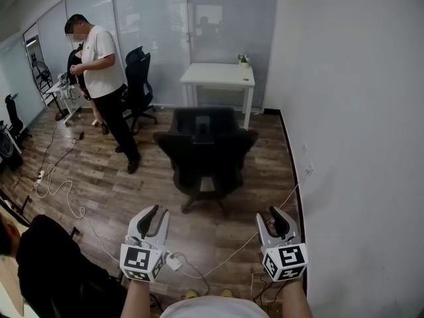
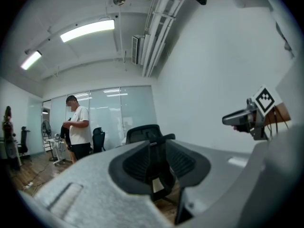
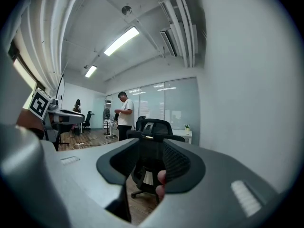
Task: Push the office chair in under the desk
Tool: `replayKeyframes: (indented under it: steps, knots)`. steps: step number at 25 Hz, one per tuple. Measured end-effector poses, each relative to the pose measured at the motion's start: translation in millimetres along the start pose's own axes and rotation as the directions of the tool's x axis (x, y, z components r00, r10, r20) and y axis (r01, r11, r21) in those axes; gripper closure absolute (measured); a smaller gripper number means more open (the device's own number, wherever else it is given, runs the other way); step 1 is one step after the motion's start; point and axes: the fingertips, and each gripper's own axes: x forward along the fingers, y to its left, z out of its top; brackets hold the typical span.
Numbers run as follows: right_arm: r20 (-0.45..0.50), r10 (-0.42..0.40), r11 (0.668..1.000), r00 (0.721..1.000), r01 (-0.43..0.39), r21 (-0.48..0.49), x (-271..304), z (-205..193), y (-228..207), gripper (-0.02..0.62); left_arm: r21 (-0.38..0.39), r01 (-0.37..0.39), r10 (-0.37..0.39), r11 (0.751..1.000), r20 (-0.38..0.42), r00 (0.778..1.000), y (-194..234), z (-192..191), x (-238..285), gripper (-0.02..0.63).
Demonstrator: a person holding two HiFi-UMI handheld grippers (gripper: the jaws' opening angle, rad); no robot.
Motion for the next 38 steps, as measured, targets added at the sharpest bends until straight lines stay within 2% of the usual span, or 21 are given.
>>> replayKeyframes:
  steps: [11,23,29,38]
  knots:
    - [0.009,0.038,0.999,0.999,-0.038,0.005,12,-10,-58,0.462,0.024,-0.009,0.009,1.000,-0.015,1.000,-39,2,45,0.502]
    - [0.010,0.063,0.998,0.998,-0.063,0.016,71,-19,-89,0.462,0.023,-0.012,0.012,1.000,-0.023,1.000,-20,-8,109,0.500]
    - [0.003,0.053,0.999,0.999,-0.053,0.001,139,-21,-97,0.462,0.011,-0.005,0.005,1.000,-0.019,1.000,26,-25,163,0.500]
    - [-0.020,0.039,0.999,0.999,-0.039,-0.007,283,2,-98,0.462,-0.014,0.031,-0.031,0.999,-0.026,0.999,135,-37,270,0.500]
